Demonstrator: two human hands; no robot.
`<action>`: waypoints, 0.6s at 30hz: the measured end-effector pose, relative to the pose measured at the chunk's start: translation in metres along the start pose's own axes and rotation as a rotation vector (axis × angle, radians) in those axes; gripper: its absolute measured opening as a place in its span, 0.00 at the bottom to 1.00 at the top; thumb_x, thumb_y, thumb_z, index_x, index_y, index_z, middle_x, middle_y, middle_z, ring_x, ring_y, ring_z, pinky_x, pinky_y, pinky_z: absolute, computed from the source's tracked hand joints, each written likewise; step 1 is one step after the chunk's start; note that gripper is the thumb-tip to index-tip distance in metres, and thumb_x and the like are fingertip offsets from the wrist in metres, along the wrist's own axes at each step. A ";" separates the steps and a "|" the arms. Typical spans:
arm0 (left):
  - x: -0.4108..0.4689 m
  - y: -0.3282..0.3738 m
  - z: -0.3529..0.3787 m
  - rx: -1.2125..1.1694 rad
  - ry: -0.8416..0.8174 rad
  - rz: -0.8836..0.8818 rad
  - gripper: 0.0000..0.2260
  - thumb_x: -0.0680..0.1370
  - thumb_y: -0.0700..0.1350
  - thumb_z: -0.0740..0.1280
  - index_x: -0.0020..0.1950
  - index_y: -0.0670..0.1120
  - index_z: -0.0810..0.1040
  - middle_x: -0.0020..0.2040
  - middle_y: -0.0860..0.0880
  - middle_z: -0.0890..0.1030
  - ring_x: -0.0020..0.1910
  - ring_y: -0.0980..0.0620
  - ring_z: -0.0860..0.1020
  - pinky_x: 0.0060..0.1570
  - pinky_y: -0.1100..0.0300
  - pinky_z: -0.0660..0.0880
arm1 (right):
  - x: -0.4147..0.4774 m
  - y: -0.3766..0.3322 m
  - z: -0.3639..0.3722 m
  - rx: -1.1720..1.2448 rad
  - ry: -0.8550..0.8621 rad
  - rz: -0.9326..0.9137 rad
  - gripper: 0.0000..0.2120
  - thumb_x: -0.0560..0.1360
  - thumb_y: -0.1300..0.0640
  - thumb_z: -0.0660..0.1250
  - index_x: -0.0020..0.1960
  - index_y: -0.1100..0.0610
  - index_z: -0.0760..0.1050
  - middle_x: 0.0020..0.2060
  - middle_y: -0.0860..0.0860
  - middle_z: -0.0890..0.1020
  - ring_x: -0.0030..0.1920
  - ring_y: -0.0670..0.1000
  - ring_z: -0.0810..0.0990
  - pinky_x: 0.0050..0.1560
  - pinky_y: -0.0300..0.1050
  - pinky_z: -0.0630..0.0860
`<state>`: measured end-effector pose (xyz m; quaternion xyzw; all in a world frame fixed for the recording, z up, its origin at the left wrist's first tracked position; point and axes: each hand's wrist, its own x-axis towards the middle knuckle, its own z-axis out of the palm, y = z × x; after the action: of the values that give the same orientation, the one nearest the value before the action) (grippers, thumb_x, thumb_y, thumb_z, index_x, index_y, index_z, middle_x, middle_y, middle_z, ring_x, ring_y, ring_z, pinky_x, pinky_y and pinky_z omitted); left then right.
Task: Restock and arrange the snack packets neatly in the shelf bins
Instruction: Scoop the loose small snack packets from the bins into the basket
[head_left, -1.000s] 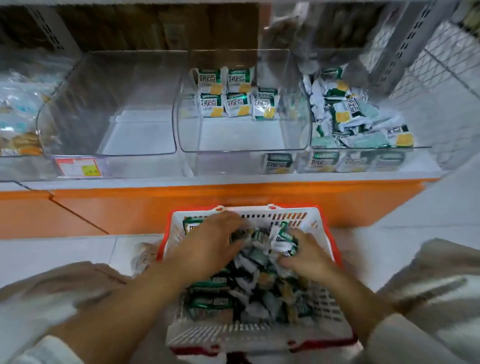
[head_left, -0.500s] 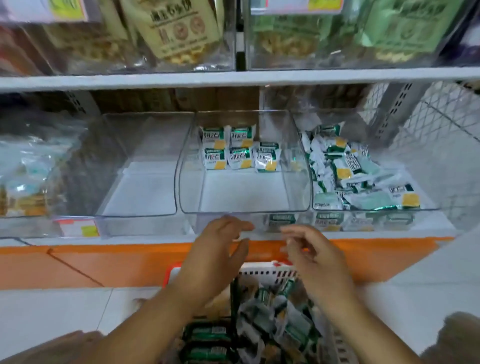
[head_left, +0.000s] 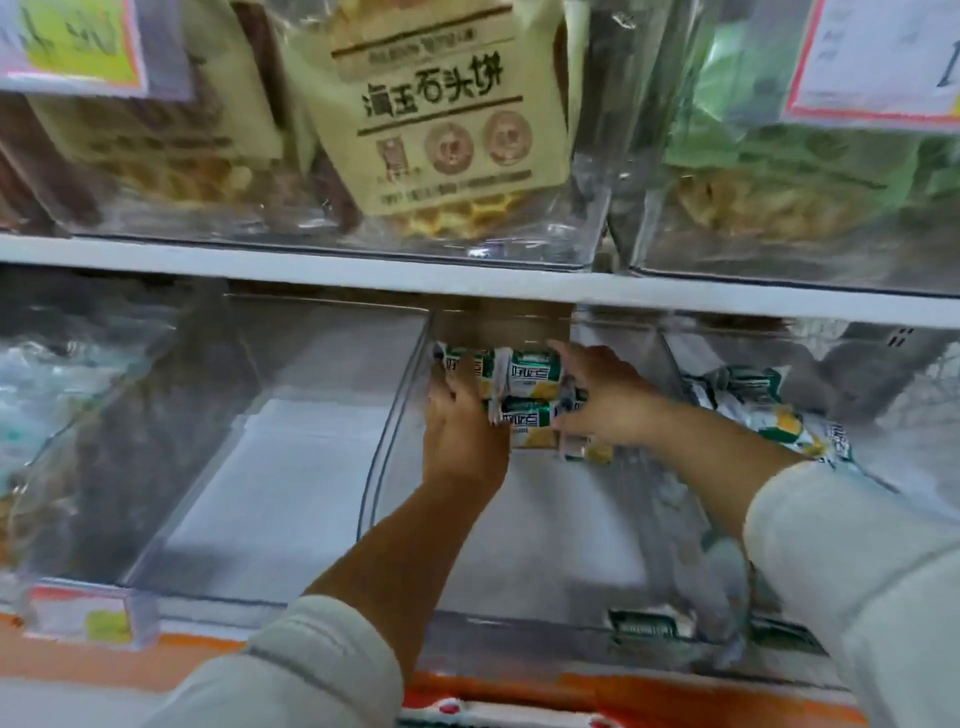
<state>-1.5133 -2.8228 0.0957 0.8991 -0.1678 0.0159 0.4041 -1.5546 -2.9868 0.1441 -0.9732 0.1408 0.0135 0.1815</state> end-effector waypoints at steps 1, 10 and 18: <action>0.004 -0.002 0.006 0.001 0.002 -0.001 0.37 0.76 0.43 0.71 0.80 0.46 0.54 0.79 0.44 0.55 0.74 0.42 0.62 0.71 0.47 0.67 | 0.006 0.001 -0.001 -0.004 -0.029 0.003 0.47 0.69 0.50 0.76 0.77 0.41 0.49 0.66 0.56 0.68 0.62 0.58 0.73 0.61 0.54 0.74; 0.018 -0.014 0.026 0.180 -0.032 0.000 0.40 0.74 0.47 0.74 0.79 0.53 0.54 0.76 0.43 0.59 0.71 0.39 0.62 0.63 0.43 0.72 | 0.017 0.007 0.017 -0.283 -0.174 0.020 0.59 0.58 0.36 0.79 0.77 0.51 0.50 0.69 0.56 0.65 0.66 0.58 0.67 0.62 0.51 0.72; -0.001 -0.014 0.012 0.100 -0.121 0.021 0.32 0.71 0.51 0.77 0.70 0.52 0.66 0.65 0.46 0.75 0.65 0.43 0.73 0.59 0.47 0.74 | -0.001 0.001 0.023 -0.361 -0.401 0.046 0.55 0.62 0.34 0.75 0.77 0.44 0.46 0.73 0.54 0.65 0.69 0.59 0.65 0.65 0.54 0.70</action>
<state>-1.5112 -2.8227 0.0769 0.9157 -0.2003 -0.0261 0.3474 -1.5556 -2.9792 0.1222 -0.9642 0.1195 0.2348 0.0287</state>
